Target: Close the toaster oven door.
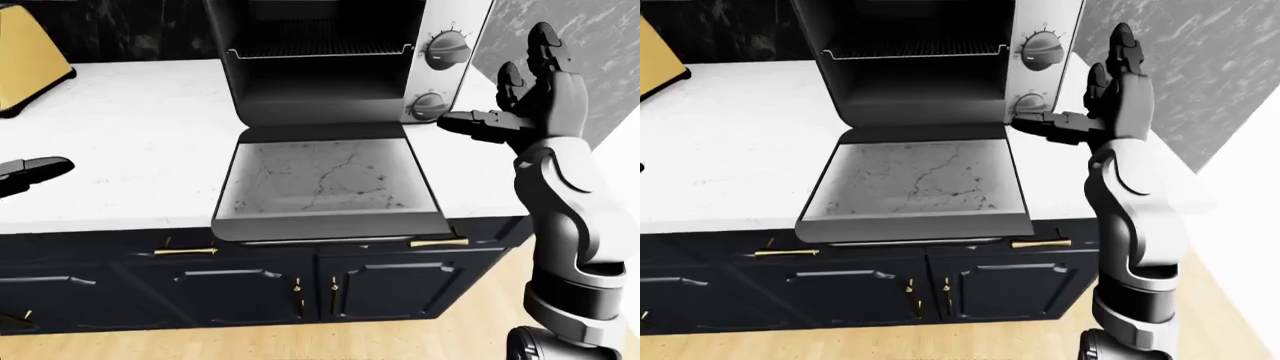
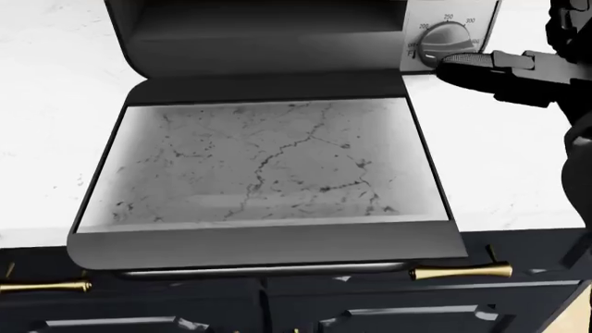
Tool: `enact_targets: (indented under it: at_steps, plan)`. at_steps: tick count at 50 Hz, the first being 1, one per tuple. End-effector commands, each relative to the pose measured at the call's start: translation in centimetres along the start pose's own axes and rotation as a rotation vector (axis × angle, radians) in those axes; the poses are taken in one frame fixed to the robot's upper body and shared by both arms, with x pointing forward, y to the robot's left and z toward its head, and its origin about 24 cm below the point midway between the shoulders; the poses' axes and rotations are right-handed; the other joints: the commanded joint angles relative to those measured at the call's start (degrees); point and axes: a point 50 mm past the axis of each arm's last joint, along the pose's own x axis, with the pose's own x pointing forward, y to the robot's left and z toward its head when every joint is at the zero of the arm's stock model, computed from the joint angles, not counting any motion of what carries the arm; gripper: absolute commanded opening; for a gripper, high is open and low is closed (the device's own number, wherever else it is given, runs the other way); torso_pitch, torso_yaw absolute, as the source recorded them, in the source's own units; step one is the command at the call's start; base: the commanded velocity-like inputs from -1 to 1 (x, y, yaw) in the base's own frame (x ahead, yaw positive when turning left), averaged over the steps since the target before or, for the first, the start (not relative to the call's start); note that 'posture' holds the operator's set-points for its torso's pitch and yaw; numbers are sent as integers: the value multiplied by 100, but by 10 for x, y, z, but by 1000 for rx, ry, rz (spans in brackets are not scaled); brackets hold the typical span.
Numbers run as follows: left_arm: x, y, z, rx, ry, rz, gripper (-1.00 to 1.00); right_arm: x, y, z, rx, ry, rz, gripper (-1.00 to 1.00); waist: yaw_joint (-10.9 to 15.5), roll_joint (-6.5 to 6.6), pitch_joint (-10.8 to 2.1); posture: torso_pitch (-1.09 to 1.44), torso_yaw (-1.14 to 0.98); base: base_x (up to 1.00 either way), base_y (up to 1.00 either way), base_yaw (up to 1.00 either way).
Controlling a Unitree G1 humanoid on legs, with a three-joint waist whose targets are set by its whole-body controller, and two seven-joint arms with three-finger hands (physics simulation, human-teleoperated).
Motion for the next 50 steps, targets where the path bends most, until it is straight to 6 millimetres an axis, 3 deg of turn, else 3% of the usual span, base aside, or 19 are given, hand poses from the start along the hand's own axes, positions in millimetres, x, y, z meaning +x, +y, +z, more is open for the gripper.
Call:
enact_targets:
  at_steps: [1, 3, 4, 17, 50]
  plan:
    - [0, 2, 31, 11, -134, 0, 100, 2, -6, 22, -4, -98, -52, 100, -15, 18, -163, 0, 0, 0, 0, 0]
    - [1, 2, 31, 11, -135, 0, 100, 3, -8, 25, 7, -102, -77, 100, 8, -117, -114, 0, 0, 0, 0, 0]
    - [1, 2, 31, 11, -136, 1, 100, 4, -9, 25, 17, -96, -89, 100, 38, -54, -135, 0, 0, 0, 0, 0]
    - [1, 2, 32, 11, -138, 3, 100, -2, -7, 21, 15, -56, -11, 100, 87, -4, -258, 0, 0, 0, 0, 0]
    - [2, 3, 34, 10, -140, 6, 100, -9, 4, 31, 19, -66, 93, 100, 59, -17, -215, 0, 0, 0, 0, 0]
